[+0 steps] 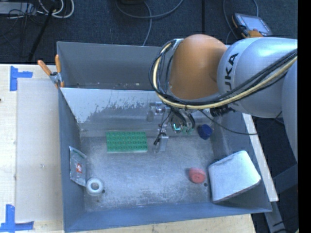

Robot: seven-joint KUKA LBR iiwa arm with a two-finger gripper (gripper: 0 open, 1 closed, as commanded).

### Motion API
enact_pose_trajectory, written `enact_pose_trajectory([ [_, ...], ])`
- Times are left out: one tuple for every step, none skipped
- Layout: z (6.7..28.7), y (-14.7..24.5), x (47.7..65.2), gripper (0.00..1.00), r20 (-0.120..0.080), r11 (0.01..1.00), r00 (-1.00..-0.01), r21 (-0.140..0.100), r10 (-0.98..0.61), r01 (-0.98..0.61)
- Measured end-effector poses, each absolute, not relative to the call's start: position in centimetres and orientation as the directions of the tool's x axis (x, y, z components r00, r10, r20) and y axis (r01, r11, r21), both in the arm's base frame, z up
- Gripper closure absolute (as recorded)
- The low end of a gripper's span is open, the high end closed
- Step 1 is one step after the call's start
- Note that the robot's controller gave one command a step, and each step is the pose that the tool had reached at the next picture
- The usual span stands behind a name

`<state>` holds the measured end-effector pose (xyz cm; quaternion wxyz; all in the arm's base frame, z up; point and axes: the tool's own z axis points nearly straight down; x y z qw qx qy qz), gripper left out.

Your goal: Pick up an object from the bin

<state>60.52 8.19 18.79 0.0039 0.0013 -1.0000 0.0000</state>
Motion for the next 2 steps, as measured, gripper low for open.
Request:
enact_pose_trajectory([
  [7.31, 16.74, 61.36, 0.0, 0.007, 0.997, -0.997, 0.001, 0.072, 0.072],
  [8.0, 16.46, 61.72, 1.0, -0.004, 0.997, -0.997, 0.001, 0.077, 0.077],
])
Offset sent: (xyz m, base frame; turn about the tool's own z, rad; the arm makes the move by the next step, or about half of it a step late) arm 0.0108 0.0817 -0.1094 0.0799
